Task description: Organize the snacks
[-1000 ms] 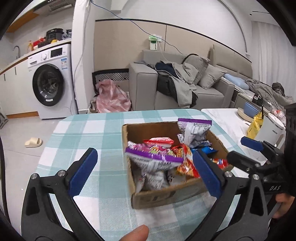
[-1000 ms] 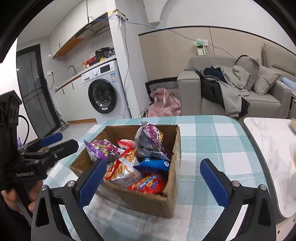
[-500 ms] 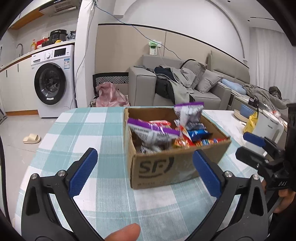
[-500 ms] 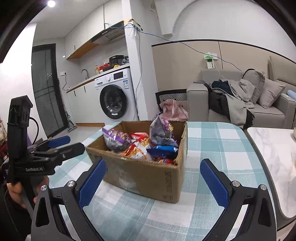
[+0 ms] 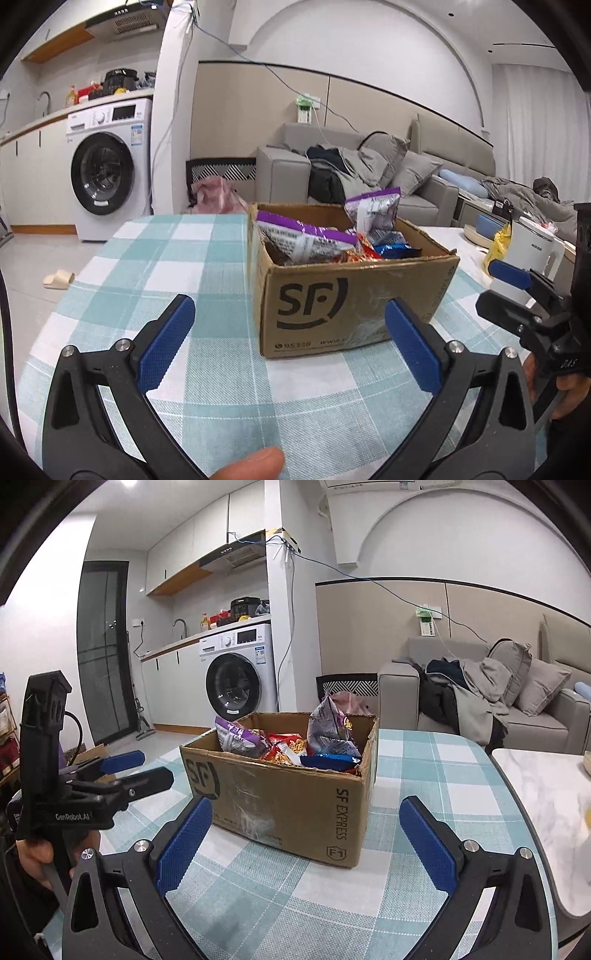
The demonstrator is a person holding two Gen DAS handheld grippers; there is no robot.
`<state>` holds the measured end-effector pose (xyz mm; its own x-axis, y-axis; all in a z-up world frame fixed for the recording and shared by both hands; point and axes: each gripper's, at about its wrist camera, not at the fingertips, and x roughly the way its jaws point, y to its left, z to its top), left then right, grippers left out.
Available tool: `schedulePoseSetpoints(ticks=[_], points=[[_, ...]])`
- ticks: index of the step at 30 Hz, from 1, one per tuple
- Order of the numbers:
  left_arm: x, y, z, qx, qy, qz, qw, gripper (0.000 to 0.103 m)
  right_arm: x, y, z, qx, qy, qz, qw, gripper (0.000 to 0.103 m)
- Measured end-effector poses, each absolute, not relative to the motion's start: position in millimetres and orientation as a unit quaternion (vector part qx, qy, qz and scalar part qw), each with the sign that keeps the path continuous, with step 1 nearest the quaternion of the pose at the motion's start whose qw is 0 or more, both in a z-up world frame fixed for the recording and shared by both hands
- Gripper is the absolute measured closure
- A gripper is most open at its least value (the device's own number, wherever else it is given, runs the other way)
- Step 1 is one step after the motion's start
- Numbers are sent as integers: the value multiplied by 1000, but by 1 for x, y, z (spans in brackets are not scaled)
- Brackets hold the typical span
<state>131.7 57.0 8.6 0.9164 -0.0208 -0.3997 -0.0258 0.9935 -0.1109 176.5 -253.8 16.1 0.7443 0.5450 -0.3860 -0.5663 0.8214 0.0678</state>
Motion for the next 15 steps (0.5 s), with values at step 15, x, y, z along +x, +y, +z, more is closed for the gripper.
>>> schedulePoseSetpoints(ticks=[15], points=[[134,52,1,-45,207,4,977,1,184,-250,16,-30,178,292,939,0]])
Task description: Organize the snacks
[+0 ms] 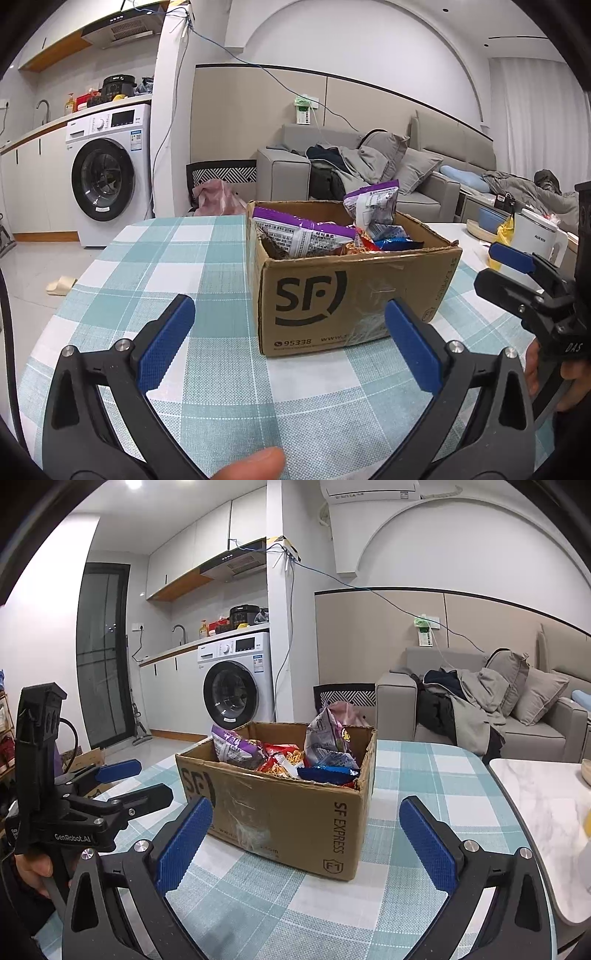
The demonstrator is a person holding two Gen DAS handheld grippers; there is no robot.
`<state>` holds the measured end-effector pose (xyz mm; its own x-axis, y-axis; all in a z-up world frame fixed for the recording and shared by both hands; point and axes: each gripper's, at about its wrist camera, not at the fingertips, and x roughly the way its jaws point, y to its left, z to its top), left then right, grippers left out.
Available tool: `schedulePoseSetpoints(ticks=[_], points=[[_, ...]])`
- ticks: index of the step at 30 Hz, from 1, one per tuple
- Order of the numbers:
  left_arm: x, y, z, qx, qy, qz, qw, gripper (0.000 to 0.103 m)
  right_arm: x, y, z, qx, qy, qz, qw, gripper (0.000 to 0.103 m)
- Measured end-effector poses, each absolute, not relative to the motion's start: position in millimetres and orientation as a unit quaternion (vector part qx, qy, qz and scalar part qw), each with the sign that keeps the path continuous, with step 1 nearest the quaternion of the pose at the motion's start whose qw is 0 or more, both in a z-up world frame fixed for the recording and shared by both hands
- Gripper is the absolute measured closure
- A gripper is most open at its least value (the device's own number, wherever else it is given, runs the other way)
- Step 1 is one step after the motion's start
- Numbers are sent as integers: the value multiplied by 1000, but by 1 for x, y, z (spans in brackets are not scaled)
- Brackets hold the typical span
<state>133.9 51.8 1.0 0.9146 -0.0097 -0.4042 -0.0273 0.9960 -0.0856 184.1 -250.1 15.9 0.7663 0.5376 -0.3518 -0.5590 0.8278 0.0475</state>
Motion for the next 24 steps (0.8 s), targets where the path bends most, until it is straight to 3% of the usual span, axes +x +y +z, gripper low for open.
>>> schedulePoseSetpoints(ticks=[24], points=[[131,56,-1,-54,204,10,977,1,183,-248,16,-36,177,291,939,0]])
